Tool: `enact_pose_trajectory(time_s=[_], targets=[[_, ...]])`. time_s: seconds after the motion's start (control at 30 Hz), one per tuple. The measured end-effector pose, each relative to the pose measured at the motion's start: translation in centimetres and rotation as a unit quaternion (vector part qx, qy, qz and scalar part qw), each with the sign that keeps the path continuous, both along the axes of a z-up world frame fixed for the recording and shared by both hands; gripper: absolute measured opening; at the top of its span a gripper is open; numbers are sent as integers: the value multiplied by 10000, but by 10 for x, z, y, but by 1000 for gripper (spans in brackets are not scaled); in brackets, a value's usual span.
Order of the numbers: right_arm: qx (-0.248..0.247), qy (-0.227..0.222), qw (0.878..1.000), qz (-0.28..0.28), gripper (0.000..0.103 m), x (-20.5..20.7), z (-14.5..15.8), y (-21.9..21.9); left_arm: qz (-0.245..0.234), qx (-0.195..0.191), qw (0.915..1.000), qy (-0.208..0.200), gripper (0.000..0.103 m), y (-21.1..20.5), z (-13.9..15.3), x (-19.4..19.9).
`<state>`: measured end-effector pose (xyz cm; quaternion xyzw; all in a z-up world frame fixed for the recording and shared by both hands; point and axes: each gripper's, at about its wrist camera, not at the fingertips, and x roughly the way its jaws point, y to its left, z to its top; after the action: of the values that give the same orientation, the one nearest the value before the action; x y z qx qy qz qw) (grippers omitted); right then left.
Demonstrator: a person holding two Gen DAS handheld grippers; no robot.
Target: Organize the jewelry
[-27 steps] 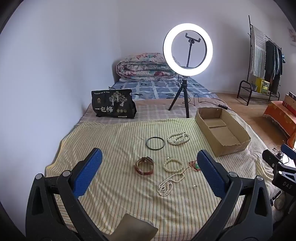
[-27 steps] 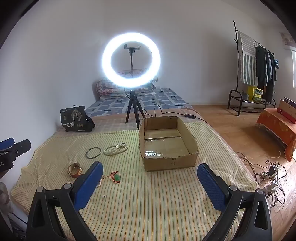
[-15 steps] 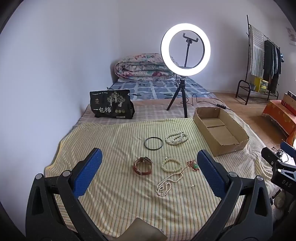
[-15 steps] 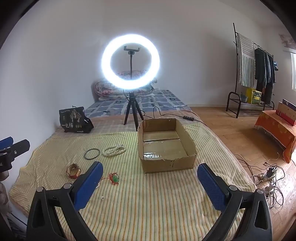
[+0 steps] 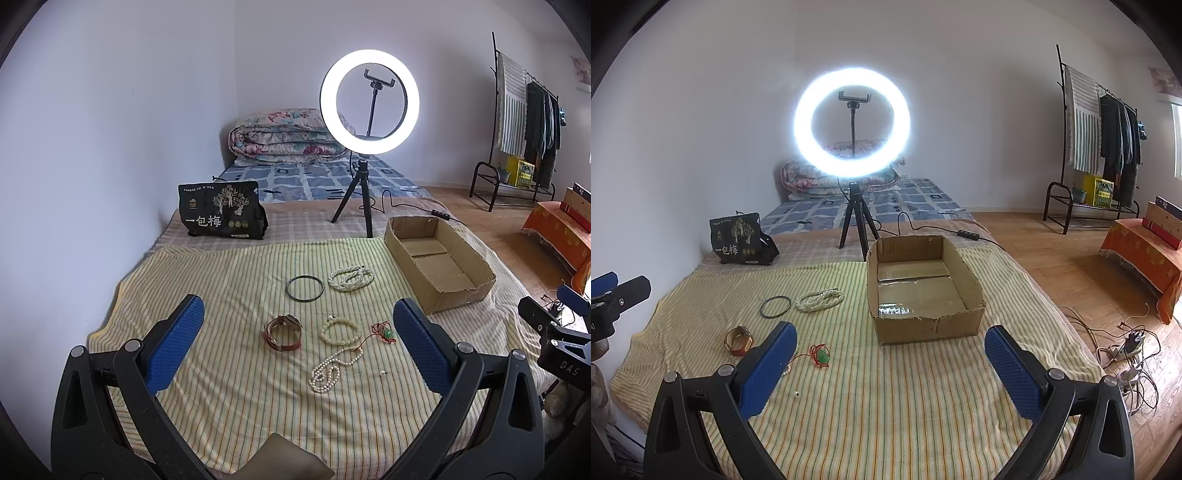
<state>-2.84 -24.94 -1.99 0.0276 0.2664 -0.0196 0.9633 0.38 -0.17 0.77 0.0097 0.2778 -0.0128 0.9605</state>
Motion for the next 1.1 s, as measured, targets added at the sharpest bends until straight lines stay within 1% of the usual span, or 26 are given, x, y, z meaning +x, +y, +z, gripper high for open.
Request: enact_pose_trajectory(time_s=[0.27, 0.3, 0.67, 0.7, 1.1], targets=[[11, 49, 10000, 26, 103, 2, -2, 1, -3, 0, 10000, -7, 103, -2, 2, -4], [16, 48, 10000, 21, 103, 2, -2, 1, 0, 8, 10000, -20, 103, -2, -1, -6], [29, 58, 10000, 37, 103, 3, -3, 1, 2, 8, 10000, -6, 103, -11, 2, 3], [30, 61, 10000, 38, 103, 3, -3, 1, 1, -2, 10000, -27, 103, -1, 0, -7], [120, 132, 9998, 24, 103, 5, -6, -1, 12, -1, 10000, -31, 103, -1, 0, -8]])
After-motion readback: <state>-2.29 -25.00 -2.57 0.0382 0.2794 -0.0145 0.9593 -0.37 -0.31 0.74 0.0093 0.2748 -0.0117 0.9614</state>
